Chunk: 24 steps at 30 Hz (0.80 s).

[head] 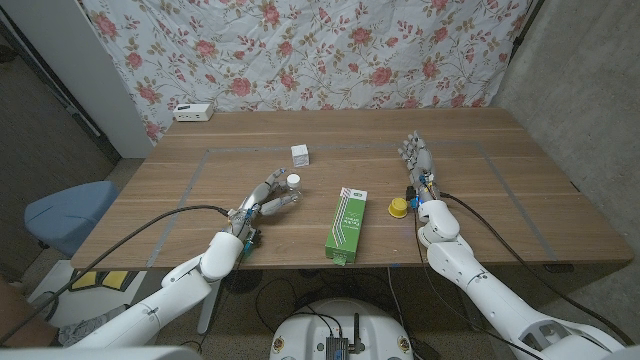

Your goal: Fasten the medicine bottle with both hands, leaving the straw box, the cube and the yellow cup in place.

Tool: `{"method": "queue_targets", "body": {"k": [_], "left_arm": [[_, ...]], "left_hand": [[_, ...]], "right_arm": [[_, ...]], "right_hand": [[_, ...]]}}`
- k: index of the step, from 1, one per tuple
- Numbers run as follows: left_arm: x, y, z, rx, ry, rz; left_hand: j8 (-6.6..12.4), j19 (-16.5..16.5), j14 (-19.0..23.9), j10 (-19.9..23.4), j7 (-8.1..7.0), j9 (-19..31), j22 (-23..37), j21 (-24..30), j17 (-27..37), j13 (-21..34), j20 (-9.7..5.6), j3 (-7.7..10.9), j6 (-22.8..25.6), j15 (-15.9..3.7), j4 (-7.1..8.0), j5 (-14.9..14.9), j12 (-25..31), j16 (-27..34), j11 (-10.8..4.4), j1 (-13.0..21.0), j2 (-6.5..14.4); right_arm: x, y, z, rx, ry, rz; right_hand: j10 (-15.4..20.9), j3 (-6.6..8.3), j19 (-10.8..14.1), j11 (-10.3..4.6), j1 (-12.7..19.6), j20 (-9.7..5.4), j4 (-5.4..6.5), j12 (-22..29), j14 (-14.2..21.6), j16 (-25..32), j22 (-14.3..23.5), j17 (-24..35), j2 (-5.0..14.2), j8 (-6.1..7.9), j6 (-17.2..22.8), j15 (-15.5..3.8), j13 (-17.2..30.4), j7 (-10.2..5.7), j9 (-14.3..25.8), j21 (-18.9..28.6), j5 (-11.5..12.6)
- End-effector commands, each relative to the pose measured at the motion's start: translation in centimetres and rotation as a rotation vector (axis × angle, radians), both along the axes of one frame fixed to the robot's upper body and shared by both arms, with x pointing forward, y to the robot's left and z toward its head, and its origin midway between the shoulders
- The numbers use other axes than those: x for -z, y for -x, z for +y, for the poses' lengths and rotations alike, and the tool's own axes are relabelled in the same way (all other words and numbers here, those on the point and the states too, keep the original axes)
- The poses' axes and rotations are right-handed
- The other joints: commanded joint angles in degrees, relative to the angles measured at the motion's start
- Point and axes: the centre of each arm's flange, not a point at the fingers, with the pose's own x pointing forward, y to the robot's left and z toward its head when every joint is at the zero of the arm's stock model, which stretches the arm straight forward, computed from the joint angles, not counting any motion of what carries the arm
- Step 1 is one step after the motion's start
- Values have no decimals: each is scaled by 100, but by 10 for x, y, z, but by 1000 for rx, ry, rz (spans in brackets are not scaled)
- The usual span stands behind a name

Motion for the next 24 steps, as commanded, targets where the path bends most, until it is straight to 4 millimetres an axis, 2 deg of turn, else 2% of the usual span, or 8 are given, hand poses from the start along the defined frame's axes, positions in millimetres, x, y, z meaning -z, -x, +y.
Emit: {"method": "queue_targets", "body": {"k": [1, 7, 24], "left_arm": [[-2, 4, 3, 7, 22, -7], [-4, 7, 5, 8, 30, -18], [-11, 14, 10, 7, 44, -33]], "left_hand": [[-25, -31, -137, -133, -112, 14, 22, 25, 17, 6, -434, -65, -21, -760, 7, -25, -27, -8, -7, -74, -17], [-35, -89, -301, -336, -202, 12, 22, 12, 19, -3, -375, -155, -77, -749, 19, -52, -34, -6, -44, -173, -70], [-26, -162, -512, -521, -250, 11, 20, 2, 22, -11, -324, -288, -93, -724, 47, -50, -15, -5, -49, -337, -159]], "right_arm": [[4, 0, 2, 2, -2, 9], [6, 0, 3, 1, -5, 10], [5, 2, 4, 8, -4, 8]], "right_hand": [[27, 39, 57, 4, -40, -32, 1, 26, 46, 24, 2, 14, 41, 22, -2, 25, 16, -71, 14, 50, 1], [27, 49, 36, -7, -44, -11, 2, 25, 30, 16, 2, 13, 42, 21, 9, 37, 17, -69, 14, 42, 2], [-19, 71, -45, -40, -51, 48, 0, 7, -7, -2, 3, 8, 33, 9, 6, 44, 18, -109, 15, 16, 2]]}}
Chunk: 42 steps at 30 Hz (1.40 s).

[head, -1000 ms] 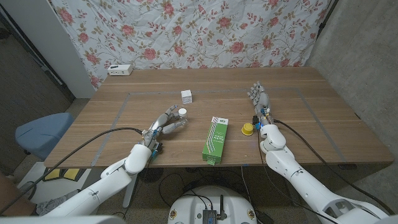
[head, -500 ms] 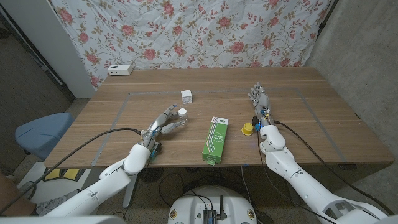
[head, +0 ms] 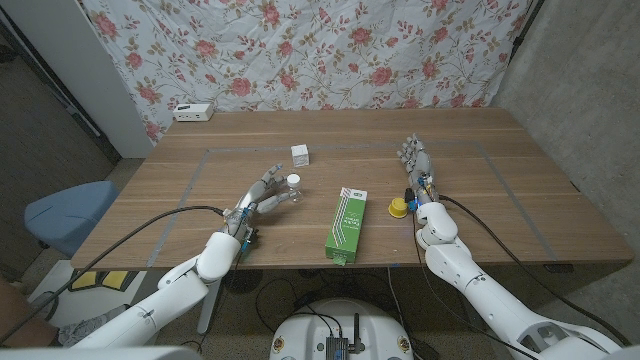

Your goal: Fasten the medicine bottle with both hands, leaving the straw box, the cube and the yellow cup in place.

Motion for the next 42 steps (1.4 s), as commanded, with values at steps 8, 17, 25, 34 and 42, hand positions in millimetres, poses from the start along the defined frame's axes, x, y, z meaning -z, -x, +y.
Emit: {"method": "queue_targets", "body": {"k": [8, 17, 25, 34, 42], "left_arm": [[-6, 11, 9, 2, 17, -5], [-13, 17, 12, 9, 22, -12], [-20, 20, 14, 29, 60, -21], [-26, 21, 18, 50, 133, -39], [-31, 17, 22, 84, 218, -40]], "left_hand": [[-9, -128, -181, -185, -101, 11, 21, -12, 11, -6, -291, -115, 30, -698, 57, 0, -27, 0, 21, -178, -28], [-7, -288, -451, -453, -182, 11, 24, -22, 15, -10, -171, -231, 49, -634, 121, 17, -23, -1, 46, -377, -48], [13, -394, -656, -622, -217, 13, 28, -12, 22, -12, -130, -383, 147, -594, 239, 37, -10, 8, 104, -683, -90], [20, -465, -783, -760, -275, 13, 32, 0, 28, -12, -62, -549, 248, -513, 399, 58, 4, 24, 141, -1058, -116], [81, -487, -881, -835, -365, 12, 34, 14, 17, -12, -46, -566, 509, -468, 449, 81, 17, 15, 193, -1160, -36]], "right_arm": [[0, 1, 2, 3, 4, 2], [-2, 0, 3, 3, 11, 4], [-5, 0, 3, 6, 23, 4], [-12, -1, -2, -8, 57, 5], [-14, -4, -5, -15, 70, 11]], "right_hand": [[-13, 76, -86, -24, -31, 52, 7, 4, -33, -11, 4, 5, 54, 4, -15, 55, 19, -53, 14, 0, 2], [-17, 89, -145, -26, -34, 81, 4, 6, -47, -15, 5, 2, 50, 4, -4, 77, 19, -75, 14, -10, 2], [-69, 98, -243, -35, -44, 88, 4, -10, -95, -29, 6, 1, 39, -2, -9, 69, 20, -88, 14, -28, 1], [-138, 82, -347, -44, -95, 40, 23, -25, -180, -44, 6, 8, 4, -28, -71, 66, 20, -82, 14, -34, -4], [-170, 84, -359, -16, -123, -78, 38, -25, -219, -45, 4, 10, 3, -38, -109, 36, 18, -51, 13, -16, 1]]}}
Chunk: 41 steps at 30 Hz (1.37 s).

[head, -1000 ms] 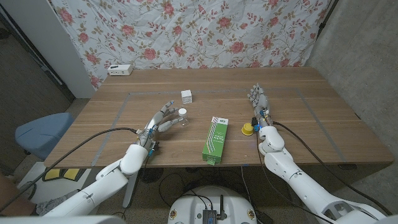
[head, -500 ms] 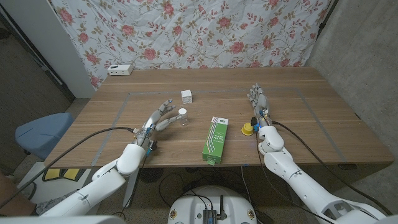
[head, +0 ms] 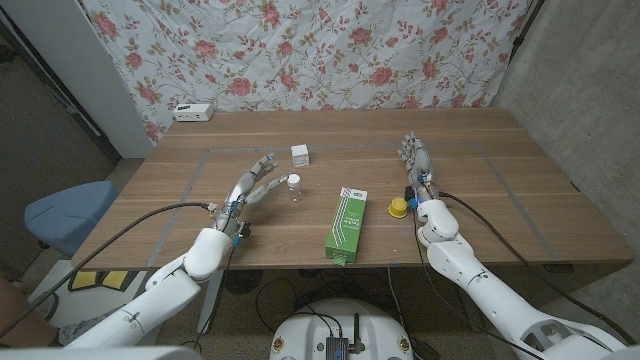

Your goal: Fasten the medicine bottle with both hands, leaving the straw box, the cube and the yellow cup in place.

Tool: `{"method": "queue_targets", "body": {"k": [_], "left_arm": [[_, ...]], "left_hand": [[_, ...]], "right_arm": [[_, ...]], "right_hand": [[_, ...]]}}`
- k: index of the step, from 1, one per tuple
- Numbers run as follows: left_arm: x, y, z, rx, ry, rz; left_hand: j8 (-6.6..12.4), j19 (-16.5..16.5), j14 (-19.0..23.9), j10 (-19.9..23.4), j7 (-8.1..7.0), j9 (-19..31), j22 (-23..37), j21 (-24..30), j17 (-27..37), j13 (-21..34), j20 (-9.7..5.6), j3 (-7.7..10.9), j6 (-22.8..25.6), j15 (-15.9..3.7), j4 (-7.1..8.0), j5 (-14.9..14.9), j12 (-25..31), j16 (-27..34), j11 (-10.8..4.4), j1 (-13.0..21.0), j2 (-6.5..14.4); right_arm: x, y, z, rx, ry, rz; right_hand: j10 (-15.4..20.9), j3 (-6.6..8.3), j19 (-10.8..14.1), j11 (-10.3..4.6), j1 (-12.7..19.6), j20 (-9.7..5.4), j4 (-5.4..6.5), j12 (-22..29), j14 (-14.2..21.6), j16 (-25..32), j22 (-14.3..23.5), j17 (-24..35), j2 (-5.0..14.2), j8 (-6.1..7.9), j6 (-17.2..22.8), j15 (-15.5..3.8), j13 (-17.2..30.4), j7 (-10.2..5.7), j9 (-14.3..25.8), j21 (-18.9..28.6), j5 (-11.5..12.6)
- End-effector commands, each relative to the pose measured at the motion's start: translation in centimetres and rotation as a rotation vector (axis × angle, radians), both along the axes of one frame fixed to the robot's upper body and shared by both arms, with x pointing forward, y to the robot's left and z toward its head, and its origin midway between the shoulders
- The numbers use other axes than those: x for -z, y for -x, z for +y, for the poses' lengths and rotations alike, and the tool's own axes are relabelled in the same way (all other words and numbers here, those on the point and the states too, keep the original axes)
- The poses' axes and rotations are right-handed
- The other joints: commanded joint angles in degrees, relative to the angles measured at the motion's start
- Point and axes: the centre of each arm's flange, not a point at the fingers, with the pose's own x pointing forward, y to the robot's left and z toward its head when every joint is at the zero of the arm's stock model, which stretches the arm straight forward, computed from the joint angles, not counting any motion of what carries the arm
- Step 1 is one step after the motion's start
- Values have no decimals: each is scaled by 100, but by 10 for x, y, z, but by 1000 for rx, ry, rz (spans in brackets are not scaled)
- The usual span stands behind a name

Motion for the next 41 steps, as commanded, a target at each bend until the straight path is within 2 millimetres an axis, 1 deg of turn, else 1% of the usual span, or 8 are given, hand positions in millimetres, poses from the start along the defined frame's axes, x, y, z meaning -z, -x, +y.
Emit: {"method": "queue_targets", "body": {"k": [1, 4, 9, 13, 19, 22, 31, 41], "left_arm": [[-8, -3, 7, 40, 99, -13], [-11, -5, 10, 35, 107, -16], [-17, -10, 13, 55, 147, -23], [-20, -15, 15, 63, 168, -16], [-24, -26, 13, 88, 224, 2], [-25, -30, 9, 101, 247, 11], [-31, -46, 4, 146, 302, 45], [-27, -71, 1, 159, 369, 96]], "left_hand": [[34, -32, -63, -59, -38, 12, 35, 15, 18, 14, -51, -4, 104, -482, 18, 49, 39, 13, 18, -66, 47], [34, -39, -81, -77, -43, 12, 35, 16, 18, 14, -47, -2, 130, -473, 24, 51, 39, 12, 32, -76, 68], [18, -54, -130, -115, -23, 11, 37, 20, 33, 14, -15, 36, 163, -426, 100, 57, 44, 22, 56, -153, 239], [5, -31, -148, -131, 5, 12, 38, 34, 35, 14, -15, 58, 173, -395, 139, 55, 50, 27, 77, -194, 333], [-31, 49, -189, -196, 130, 12, 38, 67, 31, 15, 5, 118, 161, -303, 200, 51, 52, 31, 136, -253, 542], [-46, 65, -221, -252, 206, 12, 38, 69, 30, 17, 29, 167, 151, -254, 220, 52, 48, 30, 212, -262, 673], [-71, 81, -267, -343, 287, 12, 39, 69, 30, 19, 52, 239, 115, -197, 249, 50, 40, 28, 292, -279, 860], [-63, 83, -256, -336, 326, 12, 40, 67, 28, 19, 73, 280, 145, -153, 268, 42, 61, 40, 322, -303, 966]], "right_arm": [[-6, -3, -5, -13, 26, 6], [-7, -5, -6, -15, 31, 5], [-11, -5, -10, -20, 46, 9], [-15, -5, -14, -26, 61, 8], [-19, -6, -19, -38, 75, 14], [-21, -8, -21, -50, 85, 18], [-22, -18, -23, -74, 85, 19], [-26, -25, -27, -85, 103, 36]], "right_hand": [[-16, 18, 5, 29, -46, -77, 33, -2, -44, -13, 3, 7, 35, -11, -45, -17, 15, 15, 13, 18, 2], [-20, 21, 11, 22, -50, -102, 36, -1, -46, -11, 2, 7, 37, -13, -53, -24, 15, 23, 12, 24, 4], [-14, 24, 20, 14, -56, -119, 39, 6, -42, -5, 1, 6, 37, -15, -66, -37, 14, 27, 12, 32, 6], [-19, 25, 22, -1, -63, -126, 43, 7, -43, -2, 0, 6, 36, -18, -79, -38, 14, 25, 11, 36, 7], [-18, 28, 22, -10, -69, -127, 45, 11, -46, 0, -1, 5, 34, -23, -103, -50, 13, 17, 10, 40, 9], [-21, 30, 20, -24, -74, -126, 47, 11, -51, 0, -1, 4, 33, -22, -109, -60, 12, 11, 10, 41, 10], [-11, 35, 30, -32, -83, -127, 51, 19, -41, 8, -2, 2, 31, -10, -92, -70, 12, -6, 9, 49, 13], [16, 42, 50, -21, -95, -113, 59, 32, -13, 22, -3, 1, 33, 13, -38, -78, 11, -22, 9, 59, 17]]}}
